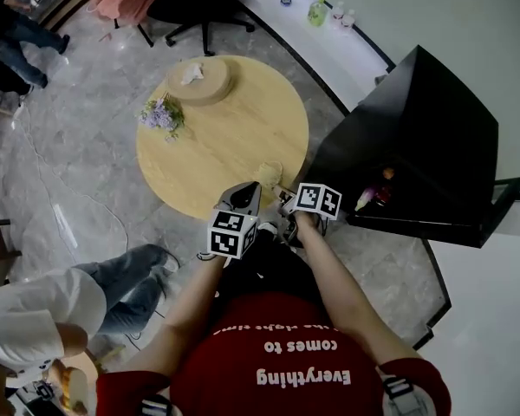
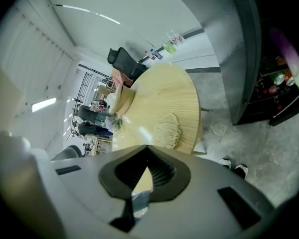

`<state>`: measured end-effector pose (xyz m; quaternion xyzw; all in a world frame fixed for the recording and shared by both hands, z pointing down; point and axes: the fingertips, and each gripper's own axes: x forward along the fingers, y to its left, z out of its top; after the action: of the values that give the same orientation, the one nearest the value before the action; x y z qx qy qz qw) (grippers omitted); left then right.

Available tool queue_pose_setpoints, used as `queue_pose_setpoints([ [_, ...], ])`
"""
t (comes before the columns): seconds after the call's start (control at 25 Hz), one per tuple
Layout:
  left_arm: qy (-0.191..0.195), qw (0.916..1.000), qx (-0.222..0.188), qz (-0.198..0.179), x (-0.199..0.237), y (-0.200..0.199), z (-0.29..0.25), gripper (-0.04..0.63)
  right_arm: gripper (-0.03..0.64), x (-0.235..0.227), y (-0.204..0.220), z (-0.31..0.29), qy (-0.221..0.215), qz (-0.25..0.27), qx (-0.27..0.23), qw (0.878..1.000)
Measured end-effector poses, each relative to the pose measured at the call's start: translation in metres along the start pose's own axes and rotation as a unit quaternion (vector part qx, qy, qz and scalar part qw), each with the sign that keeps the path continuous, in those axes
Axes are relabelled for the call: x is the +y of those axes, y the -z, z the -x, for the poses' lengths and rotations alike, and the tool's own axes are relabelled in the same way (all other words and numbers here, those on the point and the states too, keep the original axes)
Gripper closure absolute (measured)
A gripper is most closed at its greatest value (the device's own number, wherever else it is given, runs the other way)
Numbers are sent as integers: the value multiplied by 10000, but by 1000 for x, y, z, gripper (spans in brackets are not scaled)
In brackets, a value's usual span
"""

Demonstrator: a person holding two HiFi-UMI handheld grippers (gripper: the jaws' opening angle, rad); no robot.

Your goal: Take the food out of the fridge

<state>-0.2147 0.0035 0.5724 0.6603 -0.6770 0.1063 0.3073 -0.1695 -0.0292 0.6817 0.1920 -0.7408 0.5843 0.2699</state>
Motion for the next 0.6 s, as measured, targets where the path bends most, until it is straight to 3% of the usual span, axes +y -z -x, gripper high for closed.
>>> queue_pose_setpoints([
  [0.4,-48,9996,-20,-262,-12,-15,9,594,606,29,-10,30,-473,203,-207,9985],
  [0.6,233,9984,-76,-505,-37,-34,14,594,606,50,-21,73,-803,317,-654,9941],
])
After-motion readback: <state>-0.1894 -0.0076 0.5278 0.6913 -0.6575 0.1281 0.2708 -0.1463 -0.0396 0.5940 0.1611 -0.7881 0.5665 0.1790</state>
